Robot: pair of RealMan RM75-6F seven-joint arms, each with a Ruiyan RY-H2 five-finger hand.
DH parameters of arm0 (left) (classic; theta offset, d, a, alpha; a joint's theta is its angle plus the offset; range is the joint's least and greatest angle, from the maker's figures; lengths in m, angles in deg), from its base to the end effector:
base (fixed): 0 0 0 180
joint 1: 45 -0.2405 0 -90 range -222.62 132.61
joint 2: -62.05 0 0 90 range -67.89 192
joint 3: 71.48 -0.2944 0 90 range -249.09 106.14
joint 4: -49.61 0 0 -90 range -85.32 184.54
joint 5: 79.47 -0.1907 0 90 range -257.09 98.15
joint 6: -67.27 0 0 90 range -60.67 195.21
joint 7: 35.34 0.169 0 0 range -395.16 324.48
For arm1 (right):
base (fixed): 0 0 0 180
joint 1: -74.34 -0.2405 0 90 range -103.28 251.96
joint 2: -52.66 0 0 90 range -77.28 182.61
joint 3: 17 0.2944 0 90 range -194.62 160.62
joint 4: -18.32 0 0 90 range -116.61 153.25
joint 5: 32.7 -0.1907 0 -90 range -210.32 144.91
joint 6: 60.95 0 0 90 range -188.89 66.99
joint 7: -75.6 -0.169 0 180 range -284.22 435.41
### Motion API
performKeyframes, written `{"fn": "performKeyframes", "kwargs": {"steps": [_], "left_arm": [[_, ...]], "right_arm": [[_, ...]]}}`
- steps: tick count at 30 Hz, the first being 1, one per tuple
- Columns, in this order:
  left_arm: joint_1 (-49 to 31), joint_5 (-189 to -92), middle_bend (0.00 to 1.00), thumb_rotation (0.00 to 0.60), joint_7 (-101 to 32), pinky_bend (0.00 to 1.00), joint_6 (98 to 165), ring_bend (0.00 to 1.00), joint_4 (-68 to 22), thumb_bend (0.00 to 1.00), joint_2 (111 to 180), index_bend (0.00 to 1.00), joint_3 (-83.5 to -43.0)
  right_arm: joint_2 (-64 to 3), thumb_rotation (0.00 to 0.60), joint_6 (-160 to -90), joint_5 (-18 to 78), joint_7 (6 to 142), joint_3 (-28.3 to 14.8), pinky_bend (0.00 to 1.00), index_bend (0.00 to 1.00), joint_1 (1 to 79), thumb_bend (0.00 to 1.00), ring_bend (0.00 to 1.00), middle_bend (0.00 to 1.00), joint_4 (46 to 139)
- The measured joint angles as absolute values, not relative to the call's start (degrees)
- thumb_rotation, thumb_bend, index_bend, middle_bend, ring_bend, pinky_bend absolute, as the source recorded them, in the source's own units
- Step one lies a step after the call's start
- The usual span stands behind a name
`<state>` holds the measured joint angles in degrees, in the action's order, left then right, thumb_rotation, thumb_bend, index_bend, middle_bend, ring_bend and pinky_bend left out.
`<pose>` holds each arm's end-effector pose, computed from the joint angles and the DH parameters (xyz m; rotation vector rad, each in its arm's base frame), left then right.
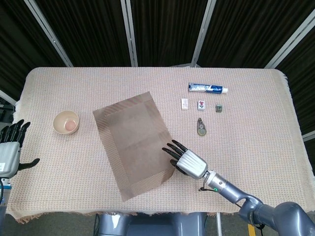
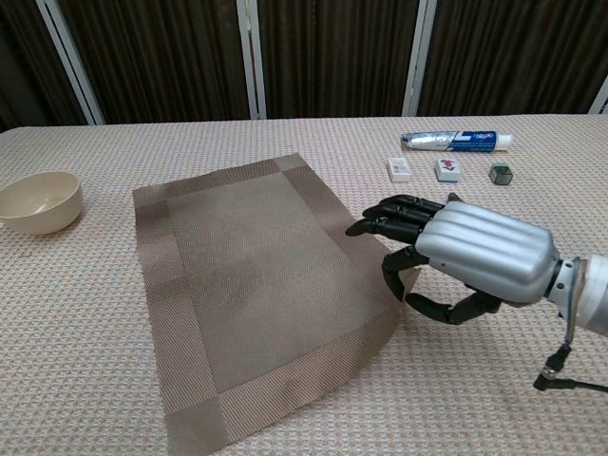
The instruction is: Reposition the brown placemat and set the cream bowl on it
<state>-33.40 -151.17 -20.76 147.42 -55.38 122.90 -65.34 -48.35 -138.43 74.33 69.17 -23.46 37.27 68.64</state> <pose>-0.3090 0.2485 0.1997 -1.3422 -0.9232 -0.7915 -0.2007 -0.3191 -0.0545 2.2257 -0.4097 1.2158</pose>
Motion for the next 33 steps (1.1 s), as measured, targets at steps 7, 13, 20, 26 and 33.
{"fn": "performKeyframes", "kwargs": {"steps": [7,13,20,26,33], "left_arm": [[-33.5,-152.0,0.00,0.600,-20.8,0.00,147.5,0.00,-55.9,0.00,122.8,0.00,-65.7],[-33.8,-153.1,0.00,0.600,-21.0,0.00,147.7,0.00,-56.6,0.00,122.7,0.00,-66.1],[-34.0,-153.7,0.00,0.600,-20.7,0.00,148.1,0.00,-57.0,0.00,122.7,0.00,-66.2],[-33.6,-153.1,0.00,0.600,-20.1,0.00,147.3,0.00,-56.8,0.00,123.2,0.00,-66.1],[-33.1,-152.7,0.00,0.600,-19.2,0.00,146.4,0.00,-56.0,0.00,124.0,0.00,-66.1]], "right_arm": [[-42.4,0.600,-145.8,78.3,69.7,-26.9,0.00,0.74,39.8,0.43,0.00,0.11,71.6],[-34.1,0.600,-154.5,84.1,74.5,-30.6,0.00,0.74,42.2,0.42,0.00,0.13,72.5],[-25.5,0.600,-158.1,86.9,81.4,-32.0,0.00,0.63,43.7,0.42,0.00,0.15,68.2],[-24.5,0.600,-157.2,85.9,81.6,-29.9,0.00,0.62,41.9,0.42,0.00,0.17,59.6],[-27.4,0.600,-154.0,83.7,80.4,-26.2,0.00,0.72,36.9,0.42,0.00,0.17,49.8]]}}
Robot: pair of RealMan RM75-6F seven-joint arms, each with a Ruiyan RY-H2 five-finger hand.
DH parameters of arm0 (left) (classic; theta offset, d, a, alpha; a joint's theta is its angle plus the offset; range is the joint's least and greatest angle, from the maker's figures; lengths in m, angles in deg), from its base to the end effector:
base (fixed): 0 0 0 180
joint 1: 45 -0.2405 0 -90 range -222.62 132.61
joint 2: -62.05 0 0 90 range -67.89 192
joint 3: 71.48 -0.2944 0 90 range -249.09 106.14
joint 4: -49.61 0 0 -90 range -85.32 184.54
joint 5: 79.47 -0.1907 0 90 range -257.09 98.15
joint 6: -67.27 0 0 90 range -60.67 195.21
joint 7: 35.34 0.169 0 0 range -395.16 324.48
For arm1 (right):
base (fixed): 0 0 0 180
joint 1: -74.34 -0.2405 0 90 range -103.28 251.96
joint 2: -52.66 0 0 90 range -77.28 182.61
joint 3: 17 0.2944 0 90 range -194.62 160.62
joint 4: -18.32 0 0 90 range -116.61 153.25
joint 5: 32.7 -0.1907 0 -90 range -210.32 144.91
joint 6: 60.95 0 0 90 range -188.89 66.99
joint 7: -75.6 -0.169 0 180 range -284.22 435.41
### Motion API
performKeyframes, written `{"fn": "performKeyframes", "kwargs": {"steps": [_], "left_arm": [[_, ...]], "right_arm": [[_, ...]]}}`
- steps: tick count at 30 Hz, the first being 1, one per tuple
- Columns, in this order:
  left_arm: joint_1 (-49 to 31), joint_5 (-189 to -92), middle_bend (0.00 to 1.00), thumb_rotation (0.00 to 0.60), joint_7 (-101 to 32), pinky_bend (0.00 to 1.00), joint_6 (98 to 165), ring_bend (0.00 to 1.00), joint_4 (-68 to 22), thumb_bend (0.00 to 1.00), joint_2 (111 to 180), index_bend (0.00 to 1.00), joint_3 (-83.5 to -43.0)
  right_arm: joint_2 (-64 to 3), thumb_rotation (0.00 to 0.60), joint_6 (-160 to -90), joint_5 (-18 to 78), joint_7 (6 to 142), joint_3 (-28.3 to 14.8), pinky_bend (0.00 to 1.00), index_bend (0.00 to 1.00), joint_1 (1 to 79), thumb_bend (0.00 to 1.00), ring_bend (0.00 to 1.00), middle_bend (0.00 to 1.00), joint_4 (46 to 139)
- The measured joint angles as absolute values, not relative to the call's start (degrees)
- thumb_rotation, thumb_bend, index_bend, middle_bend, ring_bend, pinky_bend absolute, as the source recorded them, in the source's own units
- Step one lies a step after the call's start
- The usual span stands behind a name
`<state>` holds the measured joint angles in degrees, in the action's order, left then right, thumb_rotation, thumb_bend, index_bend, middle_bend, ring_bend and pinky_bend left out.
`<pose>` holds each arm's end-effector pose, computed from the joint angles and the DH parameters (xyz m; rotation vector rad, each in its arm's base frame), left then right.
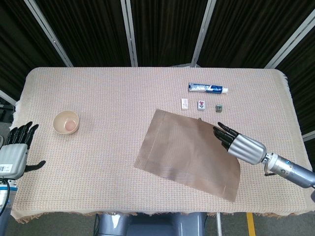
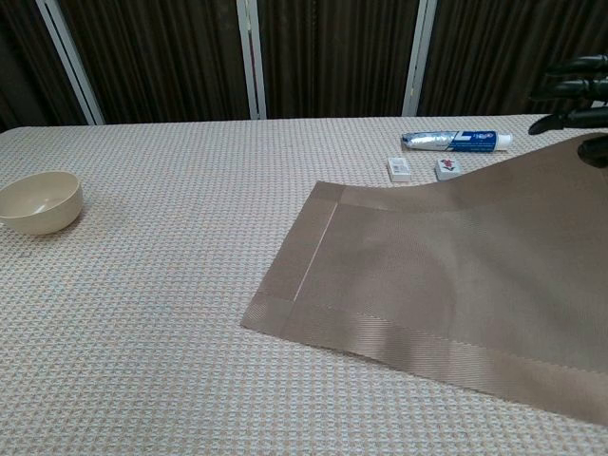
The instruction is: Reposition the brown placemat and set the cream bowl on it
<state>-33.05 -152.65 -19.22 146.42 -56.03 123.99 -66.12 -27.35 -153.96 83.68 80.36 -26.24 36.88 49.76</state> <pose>-0.3024 0.2474 0.1860 -1.3928 -0.9293 -0.7916 -0.2705 -0.3631 0.1334 2.1583 0.5334 0.7292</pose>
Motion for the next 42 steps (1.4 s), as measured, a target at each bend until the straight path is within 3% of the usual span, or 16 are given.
{"fn": "performKeyframes", "kwargs": {"steps": [5,6,7,8,9,10,12,17,23,35,42], "left_arm": [[-32.9,-152.1,0.00,0.600,-19.1,0.00,145.8,0.00,-55.4,0.00,124.3,0.00,-66.1],[-32.8,-152.0,0.00,0.600,-19.1,0.00,145.7,0.00,-55.3,0.00,124.3,0.00,-66.1],[-32.8,-152.0,0.00,0.600,-19.1,0.00,145.7,0.00,-55.3,0.00,124.3,0.00,-66.1],[-32.8,-152.0,0.00,0.600,-19.1,0.00,145.7,0.00,-55.2,0.00,124.3,0.00,-66.2],[-32.9,-152.1,0.00,0.600,-19.1,0.00,145.7,0.00,-55.2,0.00,124.3,0.00,-66.2],[-32.9,-152.2,0.00,0.600,-19.2,0.00,145.7,0.00,-55.1,0.00,124.3,0.00,-66.3],[-33.0,-152.2,0.00,0.600,-19.2,0.00,145.7,0.00,-55.0,0.00,124.3,0.00,-66.3],[-32.9,-152.4,0.00,0.600,-19.2,0.00,145.4,0.00,-54.5,0.00,124.5,0.00,-66.6],[-32.6,-154.5,0.00,0.600,-19.6,0.00,145.2,0.00,-54.1,0.00,125.0,0.00,-67.1],[-26.6,-164.2,0.00,0.600,-21.2,0.00,139.9,0.00,-48.3,0.00,129.1,0.01,-67.6],[-18.5,-172.1,0.00,0.600,-24.2,0.00,133.0,0.00,-39.9,0.02,134.9,0.15,-67.5]], "right_arm": [[-30.7,0.600,-151.5,83.1,80.2,-25.3,0.00,0.67,33.7,0.41,0.00,0.18,44.7],[-31.5,0.600,-150.9,83.0,80.2,-25.3,0.00,0.57,33.1,0.40,0.00,0.17,43.6],[-32.1,0.600,-150.4,82.9,80.3,-25.2,0.00,0.37,32.7,0.36,0.00,0.16,43.0],[-32.6,0.600,-150.0,82.8,80.4,-25.2,0.00,0.24,32.5,0.30,0.00,0.14,42.4],[-33.1,0.600,-149.6,82.6,80.4,-25.1,0.00,0.05,32.3,0.18,0.00,0.10,41.9],[-33.4,0.600,-149.4,82.2,80.3,-24.9,0.00,0.00,32.3,0.09,0.00,0.06,41.8],[-34.0,0.600,-149.1,80.8,79.8,-24.2,0.00,0.00,32.7,0.00,0.00,0.01,41.7],[-35.1,0.600,-148.7,75.1,78.0,-20.9,0.00,0.00,34.7,0.00,0.00,0.00,42.7],[-34.0,0.600,-148.2,66.0,72.7,-15.7,0.00,0.00,38.0,0.00,0.00,0.00,50.2],[-23.6,0.600,-146.0,54.9,67.0,-12.1,0.00,0.00,48.3,0.00,0.00,0.00,78.6],[-16.9,0.600,-145.8,50.0,67.0,-12.4,0.00,0.00,54.2,0.00,0.00,0.00,97.3]]}}
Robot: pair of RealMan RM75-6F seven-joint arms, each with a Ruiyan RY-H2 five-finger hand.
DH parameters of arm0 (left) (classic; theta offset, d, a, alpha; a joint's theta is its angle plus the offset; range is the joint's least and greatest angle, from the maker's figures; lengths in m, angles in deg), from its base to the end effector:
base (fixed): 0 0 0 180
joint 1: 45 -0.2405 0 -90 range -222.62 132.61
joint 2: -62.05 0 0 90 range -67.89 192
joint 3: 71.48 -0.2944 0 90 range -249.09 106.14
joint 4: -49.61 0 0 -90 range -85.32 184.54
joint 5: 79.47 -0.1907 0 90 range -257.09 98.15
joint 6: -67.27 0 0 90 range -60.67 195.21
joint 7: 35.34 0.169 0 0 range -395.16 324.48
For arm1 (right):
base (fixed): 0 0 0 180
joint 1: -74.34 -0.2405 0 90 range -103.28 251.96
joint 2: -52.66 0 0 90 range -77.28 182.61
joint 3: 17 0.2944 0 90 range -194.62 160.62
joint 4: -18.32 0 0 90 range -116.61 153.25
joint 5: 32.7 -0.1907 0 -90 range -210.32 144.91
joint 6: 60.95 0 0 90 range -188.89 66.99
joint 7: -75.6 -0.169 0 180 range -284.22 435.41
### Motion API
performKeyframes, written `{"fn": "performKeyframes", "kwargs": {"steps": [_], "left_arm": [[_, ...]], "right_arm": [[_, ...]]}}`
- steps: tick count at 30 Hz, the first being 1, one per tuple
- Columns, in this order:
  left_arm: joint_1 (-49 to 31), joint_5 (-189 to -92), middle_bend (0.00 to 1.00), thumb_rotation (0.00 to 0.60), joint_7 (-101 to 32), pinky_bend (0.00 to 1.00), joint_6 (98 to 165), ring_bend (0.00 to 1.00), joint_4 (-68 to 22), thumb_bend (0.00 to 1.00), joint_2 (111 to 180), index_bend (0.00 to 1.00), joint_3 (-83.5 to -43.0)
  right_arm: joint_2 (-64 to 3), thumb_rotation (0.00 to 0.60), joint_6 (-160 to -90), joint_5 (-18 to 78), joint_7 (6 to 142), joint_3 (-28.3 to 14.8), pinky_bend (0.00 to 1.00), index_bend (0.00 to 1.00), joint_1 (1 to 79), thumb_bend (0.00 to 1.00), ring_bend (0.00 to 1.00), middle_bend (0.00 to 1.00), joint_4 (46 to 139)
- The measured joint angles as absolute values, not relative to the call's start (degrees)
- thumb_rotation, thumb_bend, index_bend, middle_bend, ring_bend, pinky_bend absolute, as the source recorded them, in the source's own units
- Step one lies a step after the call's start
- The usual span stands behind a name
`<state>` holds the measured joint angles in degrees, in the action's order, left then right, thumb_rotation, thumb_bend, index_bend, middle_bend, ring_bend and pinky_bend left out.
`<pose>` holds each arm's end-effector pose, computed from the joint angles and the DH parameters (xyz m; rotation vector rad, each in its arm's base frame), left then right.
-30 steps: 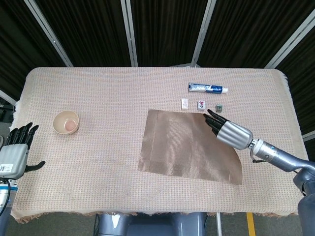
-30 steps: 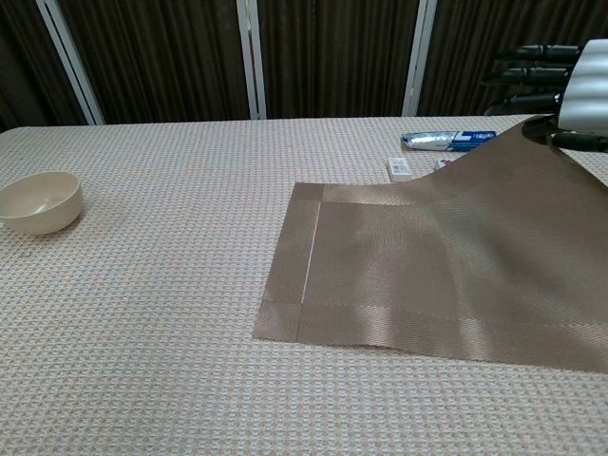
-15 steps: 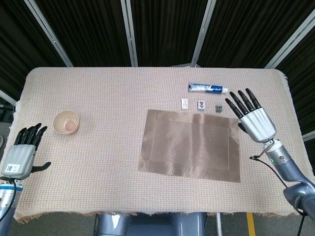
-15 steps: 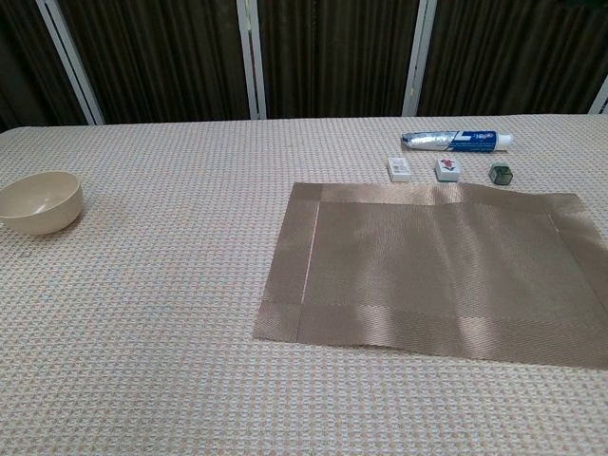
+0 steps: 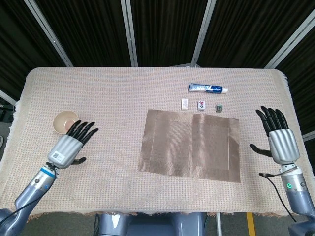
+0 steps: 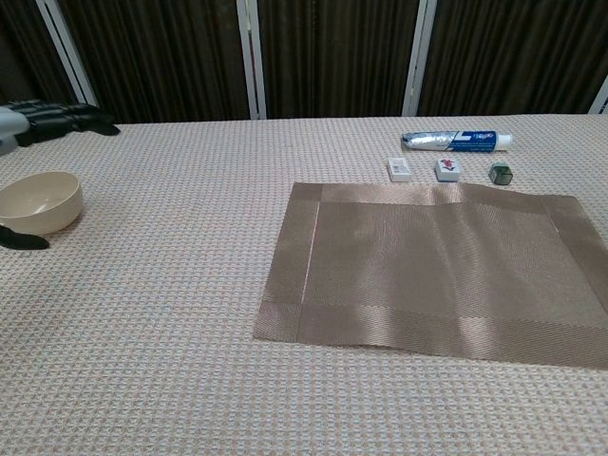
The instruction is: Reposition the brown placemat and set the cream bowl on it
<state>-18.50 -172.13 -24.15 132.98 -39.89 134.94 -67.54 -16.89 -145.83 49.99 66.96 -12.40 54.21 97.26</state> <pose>-0.2367 0.3096 0.0876 -1.9369 -0.6544 -0.9401 -0.3098 -0.3077 0.1923 1.4313 -0.7483 1.1172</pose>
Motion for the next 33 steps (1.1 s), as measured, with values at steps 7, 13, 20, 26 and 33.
{"fn": "performKeyframes", "kwargs": {"steps": [7,13,20,26,33], "left_arm": [[-11.8,-176.3,0.00,0.600,-28.6,0.00,127.6,0.00,-31.3,0.09,143.2,0.24,-67.6],[-7.5,-179.8,0.00,0.600,-33.2,0.00,126.2,0.00,-20.5,0.10,151.3,0.27,-68.2],[-3.2,-182.9,0.00,0.600,-39.0,0.00,125.5,0.00,-9.3,0.10,159.7,0.30,-69.5],[-0.6,-184.5,0.00,0.600,-43.6,0.00,125.9,0.00,-2.7,0.10,164.7,0.31,-70.6],[1.6,-185.6,0.00,0.600,-46.9,0.00,127.9,0.00,2.3,0.10,168.3,0.31,-71.5]], "right_arm": [[-14.2,0.600,-146.5,45.9,68.1,-12.7,0.00,0.00,58.4,0.00,0.00,0.00,108.1],[-14.1,0.600,-147.2,44.5,73.2,-13.1,0.00,0.00,60.1,0.00,0.00,0.00,111.2],[-14.3,0.600,-146.0,42.5,73.6,-12.3,0.00,0.00,60.6,0.00,0.00,0.00,111.1],[-14.0,0.600,-144.9,42.2,72.3,-11.7,0.00,0.00,60.7,0.00,0.00,0.00,110.3],[-13.6,0.600,-144.5,42.3,71.7,-11.2,0.00,0.00,61.0,0.00,0.00,0.00,110.1]]}}
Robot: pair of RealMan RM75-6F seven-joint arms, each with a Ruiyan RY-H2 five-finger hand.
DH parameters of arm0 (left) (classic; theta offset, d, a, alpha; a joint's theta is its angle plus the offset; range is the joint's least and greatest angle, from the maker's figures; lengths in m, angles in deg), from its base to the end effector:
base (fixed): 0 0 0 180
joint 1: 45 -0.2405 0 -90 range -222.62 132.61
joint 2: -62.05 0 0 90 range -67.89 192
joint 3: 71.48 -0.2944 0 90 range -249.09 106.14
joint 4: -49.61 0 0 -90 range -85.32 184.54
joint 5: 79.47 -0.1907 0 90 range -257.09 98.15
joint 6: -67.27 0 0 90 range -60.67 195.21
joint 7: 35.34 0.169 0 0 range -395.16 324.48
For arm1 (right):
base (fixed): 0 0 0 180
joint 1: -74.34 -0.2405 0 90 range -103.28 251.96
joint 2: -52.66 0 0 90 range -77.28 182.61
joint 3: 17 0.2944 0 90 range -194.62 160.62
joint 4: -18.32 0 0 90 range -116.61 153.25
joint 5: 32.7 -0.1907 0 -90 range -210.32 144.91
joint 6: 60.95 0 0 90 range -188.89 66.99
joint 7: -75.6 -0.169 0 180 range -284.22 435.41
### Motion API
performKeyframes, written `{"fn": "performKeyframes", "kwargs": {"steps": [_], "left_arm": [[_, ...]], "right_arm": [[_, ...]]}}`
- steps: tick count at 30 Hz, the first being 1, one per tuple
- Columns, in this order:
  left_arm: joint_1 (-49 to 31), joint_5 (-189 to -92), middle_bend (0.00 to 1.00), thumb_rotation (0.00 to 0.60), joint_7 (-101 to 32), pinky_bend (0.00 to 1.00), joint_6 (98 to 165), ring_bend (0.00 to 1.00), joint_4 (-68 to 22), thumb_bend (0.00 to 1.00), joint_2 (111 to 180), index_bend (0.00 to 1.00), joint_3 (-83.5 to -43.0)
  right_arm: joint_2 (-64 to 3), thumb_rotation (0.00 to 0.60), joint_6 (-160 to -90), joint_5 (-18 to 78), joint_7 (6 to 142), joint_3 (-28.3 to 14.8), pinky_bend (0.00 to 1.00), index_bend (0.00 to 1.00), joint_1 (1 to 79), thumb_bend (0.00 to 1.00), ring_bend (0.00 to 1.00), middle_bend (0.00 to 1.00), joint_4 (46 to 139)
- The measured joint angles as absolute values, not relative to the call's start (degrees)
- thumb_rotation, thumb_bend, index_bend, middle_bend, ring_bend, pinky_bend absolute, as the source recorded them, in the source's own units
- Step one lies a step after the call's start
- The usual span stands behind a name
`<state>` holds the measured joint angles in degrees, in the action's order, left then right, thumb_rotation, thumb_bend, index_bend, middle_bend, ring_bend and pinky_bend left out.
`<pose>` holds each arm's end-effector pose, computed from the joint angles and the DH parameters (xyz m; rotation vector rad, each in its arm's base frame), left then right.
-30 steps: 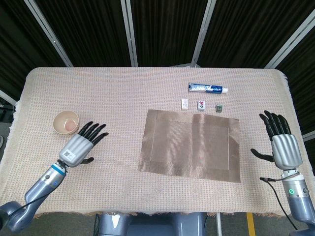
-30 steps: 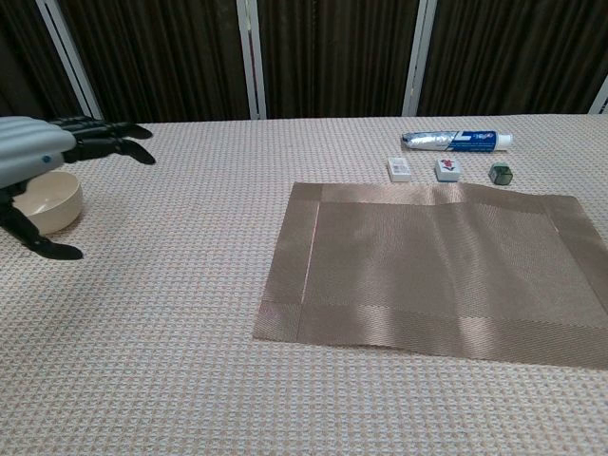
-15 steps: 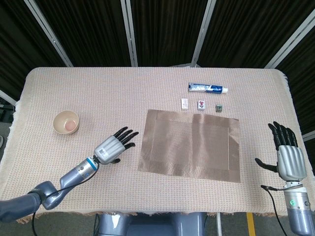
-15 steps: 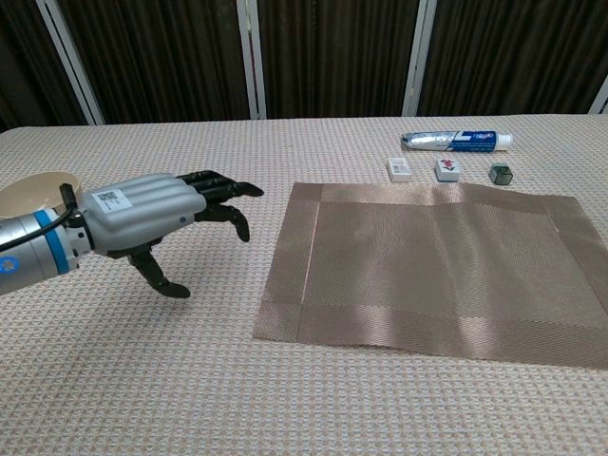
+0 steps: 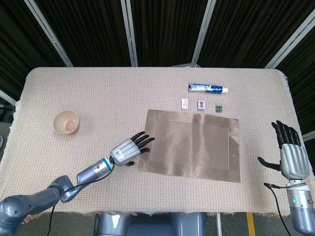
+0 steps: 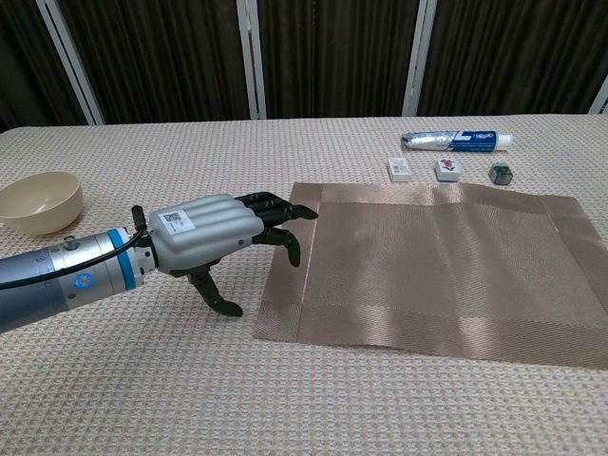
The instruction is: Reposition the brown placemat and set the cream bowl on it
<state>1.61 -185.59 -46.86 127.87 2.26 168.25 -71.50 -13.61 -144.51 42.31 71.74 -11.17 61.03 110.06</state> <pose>-0.1501 0.3645 -0.1049 -2.3442 -0.5047 -1.1070 -0.3289 -0.2657 0.1969 1.2535 -0.9571 1.0230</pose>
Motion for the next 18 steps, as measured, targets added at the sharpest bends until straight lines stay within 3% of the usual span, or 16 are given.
{"fn": "performKeyframes", "kwargs": {"steps": [12,18], "left_arm": [[3.4,-185.4,0.00,0.600,-47.5,0.00,128.6,0.00,4.2,0.11,170.9,0.31,-73.0],[3.8,-184.8,0.00,0.600,-47.2,0.00,128.5,0.00,4.3,0.21,171.5,0.31,-73.7]], "right_arm": [[-13.0,0.600,-145.3,43.5,71.1,-10.2,0.00,0.00,62.0,0.00,0.00,0.00,110.7],[-12.7,0.600,-145.5,43.8,70.8,-9.7,0.00,0.00,62.3,0.00,0.00,0.00,111.0]]}}
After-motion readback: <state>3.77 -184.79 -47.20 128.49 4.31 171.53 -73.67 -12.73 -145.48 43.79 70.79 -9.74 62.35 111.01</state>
